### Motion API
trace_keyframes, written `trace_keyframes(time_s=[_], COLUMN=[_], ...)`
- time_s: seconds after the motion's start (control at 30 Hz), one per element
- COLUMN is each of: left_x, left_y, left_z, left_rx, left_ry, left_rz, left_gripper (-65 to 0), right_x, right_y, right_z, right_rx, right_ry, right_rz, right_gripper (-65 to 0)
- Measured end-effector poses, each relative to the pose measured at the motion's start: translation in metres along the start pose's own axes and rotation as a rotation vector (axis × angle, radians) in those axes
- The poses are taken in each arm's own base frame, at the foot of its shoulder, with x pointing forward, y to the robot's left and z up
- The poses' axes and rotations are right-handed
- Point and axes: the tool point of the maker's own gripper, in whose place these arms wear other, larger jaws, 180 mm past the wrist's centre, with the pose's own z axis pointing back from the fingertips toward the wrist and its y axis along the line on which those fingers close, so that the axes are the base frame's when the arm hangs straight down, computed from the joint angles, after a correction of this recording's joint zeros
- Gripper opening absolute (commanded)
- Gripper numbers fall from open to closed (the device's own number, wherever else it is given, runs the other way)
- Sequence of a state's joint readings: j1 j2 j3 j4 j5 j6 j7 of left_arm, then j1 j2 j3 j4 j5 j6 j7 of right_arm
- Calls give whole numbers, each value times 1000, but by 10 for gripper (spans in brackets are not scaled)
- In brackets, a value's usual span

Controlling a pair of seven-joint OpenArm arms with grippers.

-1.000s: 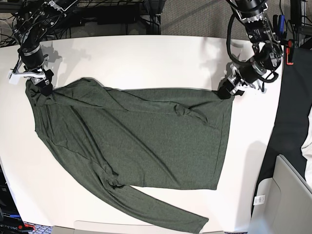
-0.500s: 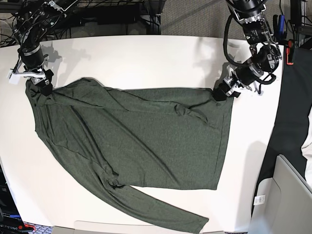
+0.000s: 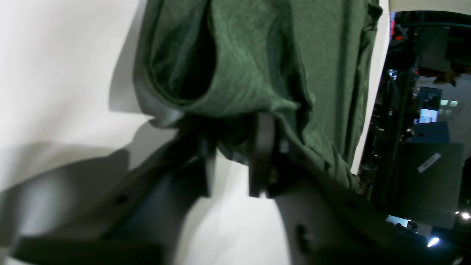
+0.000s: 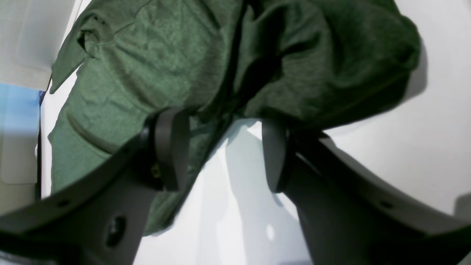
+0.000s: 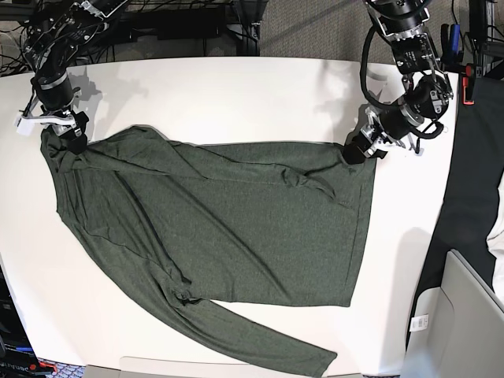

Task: Fold the T-shirt properly
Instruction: 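Hold both corners and lower the shirt edge onto the table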

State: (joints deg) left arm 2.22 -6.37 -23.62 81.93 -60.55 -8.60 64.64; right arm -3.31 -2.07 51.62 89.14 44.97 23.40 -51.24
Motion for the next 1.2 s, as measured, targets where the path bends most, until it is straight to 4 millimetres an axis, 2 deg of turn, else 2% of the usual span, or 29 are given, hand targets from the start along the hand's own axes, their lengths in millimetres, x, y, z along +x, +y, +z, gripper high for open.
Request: trace_keyframes(time_s=[0.1,0.3,0.5,0.67,0.8,0.93,1.1,1.2], left_x=[0,3,9,-9,-3,-8,-7,-7], left_y=[-1,-7,-16,-3,-6,1,3,3], left_z=[1,6,13,17,18,21,23,24], left_rx=[1,5,27,60,56,72,77,72], left_ry=[-1,-5,-13,52,46,55,53,49], left_rz=[-6,-14,11,29,18,22,22,18], left_gripper=[-550,-442,-412,-382,-379,-373,-282,-265], right_x=[0,0,0,0,0,0,0,0], right_y=[0,0,0,-1,0,0,0,0], right_z=[0,0,0,0,0,0,0,0], right_rx=[0,-1,-1,-1,-1,-1,1,1], right_ry=[0,-1,-1,-1,-1,-1,1,0], right_rz=[0,-1,-1,-1,-1,-1,0,0], right_gripper=[-327,-327,-327,-327,-327,-327,-327,-327])
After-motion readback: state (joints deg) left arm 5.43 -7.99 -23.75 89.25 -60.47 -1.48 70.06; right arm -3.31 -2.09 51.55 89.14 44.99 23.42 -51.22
